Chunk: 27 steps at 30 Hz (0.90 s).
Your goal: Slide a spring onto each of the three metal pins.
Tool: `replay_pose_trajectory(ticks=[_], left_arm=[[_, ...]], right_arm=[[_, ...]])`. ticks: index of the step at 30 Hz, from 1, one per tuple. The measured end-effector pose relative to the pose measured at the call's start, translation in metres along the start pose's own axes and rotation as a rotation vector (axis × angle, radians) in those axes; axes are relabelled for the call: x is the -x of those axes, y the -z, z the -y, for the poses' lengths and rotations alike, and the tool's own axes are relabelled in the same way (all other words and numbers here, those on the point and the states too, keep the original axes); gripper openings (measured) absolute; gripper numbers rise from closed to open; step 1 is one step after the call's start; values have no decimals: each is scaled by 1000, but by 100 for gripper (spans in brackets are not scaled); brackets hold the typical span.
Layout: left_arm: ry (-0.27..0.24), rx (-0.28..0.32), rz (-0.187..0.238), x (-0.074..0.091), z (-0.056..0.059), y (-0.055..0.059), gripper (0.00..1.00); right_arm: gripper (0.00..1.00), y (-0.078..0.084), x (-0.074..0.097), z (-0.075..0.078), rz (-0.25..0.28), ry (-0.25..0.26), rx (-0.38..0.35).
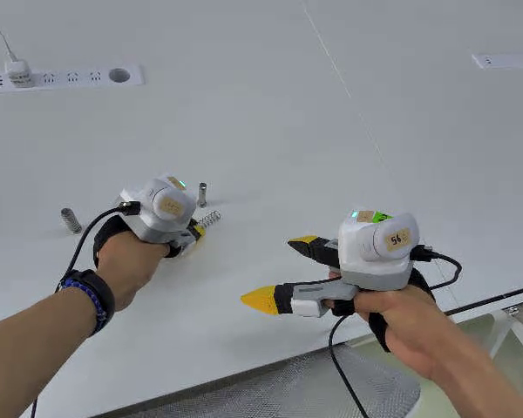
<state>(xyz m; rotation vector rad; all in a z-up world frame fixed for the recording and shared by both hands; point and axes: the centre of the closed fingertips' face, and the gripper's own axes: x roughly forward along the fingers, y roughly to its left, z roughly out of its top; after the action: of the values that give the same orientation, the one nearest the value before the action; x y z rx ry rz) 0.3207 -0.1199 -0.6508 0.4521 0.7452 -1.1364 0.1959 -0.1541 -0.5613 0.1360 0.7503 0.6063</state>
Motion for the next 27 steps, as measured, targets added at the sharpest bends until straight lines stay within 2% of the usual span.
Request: replay_pose_trajectory(ticks=[6, 12, 14, 18, 27], left_arm=[[24, 51, 4, 5, 8, 5, 10], [48, 48, 24, 16, 14, 12, 10], [59, 61, 39, 23, 17, 15, 10], [69, 36, 36, 36, 23, 23, 10], [62, 48, 46, 61, 26, 39, 10]], right_arm=[[79, -2, 2, 6, 9, 11, -26], [79, -2, 3, 8, 21, 10, -42], [79, -2, 2, 6, 22, 7, -40], [80, 0, -2, 3, 19, -5, -41], [81, -3, -13, -9, 7, -44, -21]])
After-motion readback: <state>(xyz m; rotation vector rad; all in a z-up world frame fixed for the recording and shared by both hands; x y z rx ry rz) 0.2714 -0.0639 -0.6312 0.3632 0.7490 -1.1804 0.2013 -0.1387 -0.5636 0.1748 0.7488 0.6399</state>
